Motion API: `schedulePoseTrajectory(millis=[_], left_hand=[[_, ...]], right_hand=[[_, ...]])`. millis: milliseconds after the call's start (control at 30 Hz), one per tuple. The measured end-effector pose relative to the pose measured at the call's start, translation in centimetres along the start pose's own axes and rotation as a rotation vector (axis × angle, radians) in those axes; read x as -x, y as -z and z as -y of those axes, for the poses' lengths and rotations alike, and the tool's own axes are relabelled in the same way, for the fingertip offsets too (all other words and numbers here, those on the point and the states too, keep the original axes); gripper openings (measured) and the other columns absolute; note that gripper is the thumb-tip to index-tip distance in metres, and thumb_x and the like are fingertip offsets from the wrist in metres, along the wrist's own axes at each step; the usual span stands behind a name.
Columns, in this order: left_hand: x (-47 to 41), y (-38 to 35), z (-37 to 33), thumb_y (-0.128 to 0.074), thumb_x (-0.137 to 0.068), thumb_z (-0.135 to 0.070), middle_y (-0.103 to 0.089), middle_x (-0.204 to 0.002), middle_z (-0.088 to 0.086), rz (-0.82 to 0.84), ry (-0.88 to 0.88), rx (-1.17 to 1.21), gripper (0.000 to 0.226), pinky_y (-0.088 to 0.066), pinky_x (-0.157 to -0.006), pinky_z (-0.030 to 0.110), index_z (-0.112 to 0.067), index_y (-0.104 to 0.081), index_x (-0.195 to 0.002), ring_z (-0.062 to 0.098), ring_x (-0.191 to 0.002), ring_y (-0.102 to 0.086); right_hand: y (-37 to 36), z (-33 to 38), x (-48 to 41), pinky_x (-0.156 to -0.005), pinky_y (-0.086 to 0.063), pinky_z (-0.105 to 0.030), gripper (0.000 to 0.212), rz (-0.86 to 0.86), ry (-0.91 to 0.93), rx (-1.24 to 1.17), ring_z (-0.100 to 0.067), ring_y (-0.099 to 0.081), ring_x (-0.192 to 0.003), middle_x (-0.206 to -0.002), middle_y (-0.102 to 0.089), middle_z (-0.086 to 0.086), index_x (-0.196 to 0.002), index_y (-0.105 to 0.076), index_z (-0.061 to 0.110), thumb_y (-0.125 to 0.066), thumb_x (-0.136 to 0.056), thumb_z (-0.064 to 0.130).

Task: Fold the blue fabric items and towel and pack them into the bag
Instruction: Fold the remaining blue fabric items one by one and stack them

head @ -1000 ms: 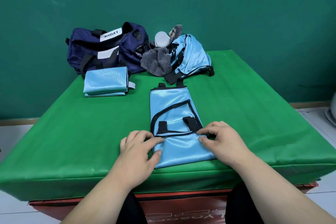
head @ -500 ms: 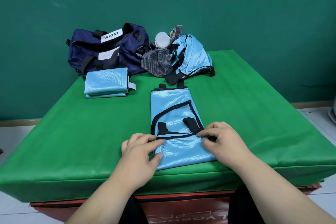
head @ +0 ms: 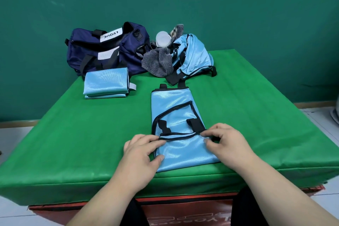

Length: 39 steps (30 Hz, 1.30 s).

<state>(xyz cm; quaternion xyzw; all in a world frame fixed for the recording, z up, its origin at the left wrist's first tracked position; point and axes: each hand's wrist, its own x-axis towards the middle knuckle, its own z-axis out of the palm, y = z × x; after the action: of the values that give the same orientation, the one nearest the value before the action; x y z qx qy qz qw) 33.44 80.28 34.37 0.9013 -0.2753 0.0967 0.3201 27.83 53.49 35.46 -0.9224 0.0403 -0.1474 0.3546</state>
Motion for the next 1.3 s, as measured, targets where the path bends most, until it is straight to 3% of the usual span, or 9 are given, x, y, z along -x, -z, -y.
schedulePoseTrajectory(millis=[267,400,533,633,767,900,1033,1167,1300], left_hand=[[-0.1,0.3,-0.1,-0.062,-0.073,-0.046,-0.053,-0.113,-0.034,0.032,0.035,0.008,0.045,-0.022,-0.095,0.027,-0.043,-0.066,-0.118,-0.004,-0.114,-0.039],[-0.1,0.3,-0.1,-0.062,-0.073,-0.047,-0.050,-0.113,-0.038,0.037,0.034,0.014,0.045,-0.021,-0.096,0.027,-0.045,-0.066,-0.118,-0.005,-0.113,-0.038],[-0.1,0.4,-0.2,-0.064,-0.073,-0.045,-0.050,-0.114,-0.037,0.049,0.026,0.033,0.046,-0.020,-0.097,0.027,-0.045,-0.065,-0.119,-0.006,-0.113,-0.036],[0.0,0.5,-0.1,-0.065,-0.073,-0.045,-0.051,-0.115,-0.036,0.041,0.020,0.046,0.046,-0.023,-0.098,0.030,-0.044,-0.066,-0.119,-0.003,-0.113,-0.039],[0.2,0.7,-0.2,-0.057,-0.071,-0.055,-0.054,-0.117,-0.036,0.019,0.028,0.088,0.046,-0.026,-0.101,0.029,-0.053,-0.063,-0.116,-0.006,-0.115,-0.041],[0.0,1.3,-1.2,-0.064,-0.068,-0.055,-0.056,-0.120,-0.038,-0.030,0.087,0.256,0.045,-0.031,-0.103,0.021,-0.065,-0.059,-0.111,-0.007,-0.118,-0.051],[-0.5,1.5,-2.5,-0.077,-0.072,-0.030,-0.068,-0.106,-0.025,-0.111,0.169,0.535,0.038,-0.040,-0.092,0.007,-0.045,-0.069,-0.105,-0.002,-0.104,-0.062],[-2.0,1.4,-2.8,-0.079,-0.077,0.005,-0.075,-0.085,-0.006,-0.136,0.328,0.796,0.034,-0.050,-0.072,0.013,-0.024,-0.076,-0.093,0.004,-0.076,-0.064],[-4.2,1.6,-2.2,-0.073,-0.078,0.013,-0.071,-0.073,0.007,-0.103,0.374,0.878,0.037,-0.047,-0.064,0.015,-0.020,-0.074,-0.096,0.009,-0.066,-0.058]], right_hand=[[-0.1,0.3,0.0,-0.083,-0.044,-0.031,0.026,-0.021,0.105,0.203,-0.011,-0.050,-0.085,-0.082,-0.055,0.022,-0.096,-0.079,0.031,-0.063,-0.077,0.036],[-0.3,0.2,0.1,-0.082,-0.048,-0.032,0.021,-0.042,0.142,0.216,-0.013,-0.053,-0.084,-0.081,-0.056,0.022,-0.095,-0.080,0.028,-0.066,-0.079,0.028],[-0.6,-0.1,0.1,-0.080,-0.046,-0.024,0.022,-0.081,0.148,0.173,-0.009,-0.054,-0.083,-0.080,-0.057,0.024,-0.092,-0.081,0.026,-0.075,-0.078,0.010],[-0.4,0.1,0.2,-0.081,-0.039,-0.011,0.022,-0.095,0.142,0.146,-0.007,-0.055,-0.085,-0.080,-0.059,0.026,-0.090,-0.081,0.026,-0.076,-0.078,0.008],[-0.1,0.3,0.3,-0.084,-0.042,-0.012,0.020,-0.146,0.104,0.055,-0.003,-0.058,-0.087,-0.081,-0.064,0.026,-0.088,-0.081,0.026,-0.078,-0.080,0.008],[0.2,1.1,0.5,-0.075,-0.042,-0.006,0.026,-0.220,0.022,-0.167,-0.002,-0.064,-0.084,-0.085,-0.069,0.022,-0.083,-0.080,0.028,-0.077,-0.080,0.002],[0.3,2.0,0.3,-0.074,-0.043,-0.006,0.035,-0.244,-0.012,-0.343,-0.002,-0.066,-0.082,-0.086,-0.070,0.018,-0.078,-0.077,0.030,-0.076,-0.079,-0.004],[0.3,2.2,-1.0,-0.073,-0.045,-0.009,0.037,-0.220,-0.044,-0.535,-0.003,-0.064,-0.077,-0.086,-0.070,0.011,-0.080,-0.077,0.026,-0.073,-0.079,-0.011],[0.3,2.3,-3.2,-0.072,-0.044,-0.010,0.038,-0.213,-0.049,-0.627,-0.002,-0.061,-0.075,-0.083,-0.066,0.013,-0.082,-0.078,0.021,-0.072,-0.078,-0.016]])
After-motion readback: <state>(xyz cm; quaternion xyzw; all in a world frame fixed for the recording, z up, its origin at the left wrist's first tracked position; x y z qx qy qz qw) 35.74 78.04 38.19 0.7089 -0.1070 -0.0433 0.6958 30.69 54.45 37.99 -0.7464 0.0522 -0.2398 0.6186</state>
